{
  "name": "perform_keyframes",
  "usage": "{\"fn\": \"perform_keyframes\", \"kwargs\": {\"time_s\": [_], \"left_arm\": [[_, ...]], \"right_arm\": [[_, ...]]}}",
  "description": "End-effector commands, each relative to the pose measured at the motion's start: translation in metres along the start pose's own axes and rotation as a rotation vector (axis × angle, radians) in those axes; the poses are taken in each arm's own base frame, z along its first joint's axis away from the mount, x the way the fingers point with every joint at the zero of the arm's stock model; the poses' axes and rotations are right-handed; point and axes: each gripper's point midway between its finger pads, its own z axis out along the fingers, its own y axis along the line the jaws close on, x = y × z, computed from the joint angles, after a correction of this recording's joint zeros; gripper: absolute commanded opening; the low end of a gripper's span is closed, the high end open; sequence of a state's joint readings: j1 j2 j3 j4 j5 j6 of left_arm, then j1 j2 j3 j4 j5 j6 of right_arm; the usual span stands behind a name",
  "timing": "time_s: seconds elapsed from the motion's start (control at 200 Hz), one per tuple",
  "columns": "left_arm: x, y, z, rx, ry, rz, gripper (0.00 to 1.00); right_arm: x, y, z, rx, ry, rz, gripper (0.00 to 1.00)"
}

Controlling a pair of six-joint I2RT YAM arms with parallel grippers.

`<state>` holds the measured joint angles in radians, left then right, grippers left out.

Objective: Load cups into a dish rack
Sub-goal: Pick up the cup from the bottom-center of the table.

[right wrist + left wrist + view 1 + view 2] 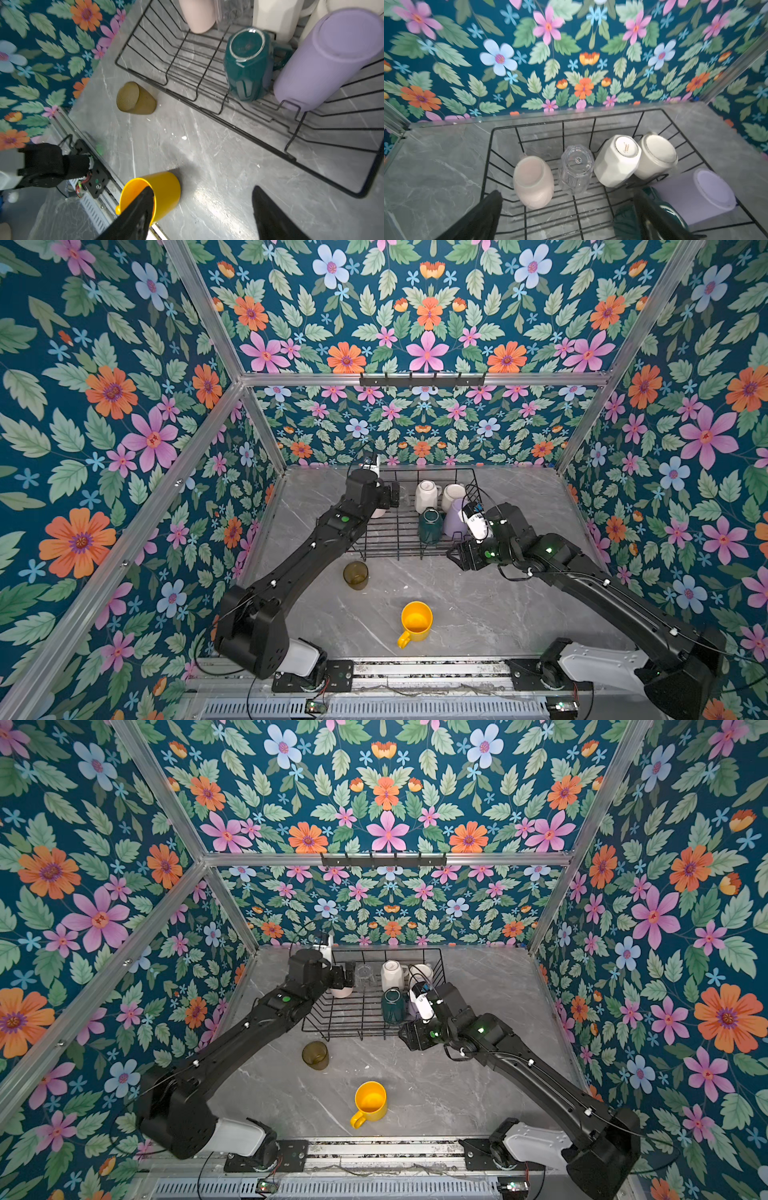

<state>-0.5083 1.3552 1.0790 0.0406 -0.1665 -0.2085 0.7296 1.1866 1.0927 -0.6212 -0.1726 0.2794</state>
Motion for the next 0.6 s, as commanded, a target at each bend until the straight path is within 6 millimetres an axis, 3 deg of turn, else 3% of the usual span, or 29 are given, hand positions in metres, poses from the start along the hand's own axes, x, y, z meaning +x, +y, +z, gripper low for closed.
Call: {"fn": "perform_keyframes", "kwargs": {"time_s": [0.0,0.28,0.595], "left_arm": [[-0.032,0.01,-0.032,0.011,-0.233,-0.125,0.99],[-0.006,0.061,-0.096,-0.125,-0.353,-0.274,0.99],[0.005,0.089,-0.126,-0.215,-0.385,-0.308,0.99]], "right_arm": [[0.021,0.008,0.01,0.037,0.064,-0.021,0.75],[0.072,0.028,0.048,0.046,0.241,-0.042,0.66],[0.102,0.049,0.072,0.048,0.342,-0.079,0.62]]}}
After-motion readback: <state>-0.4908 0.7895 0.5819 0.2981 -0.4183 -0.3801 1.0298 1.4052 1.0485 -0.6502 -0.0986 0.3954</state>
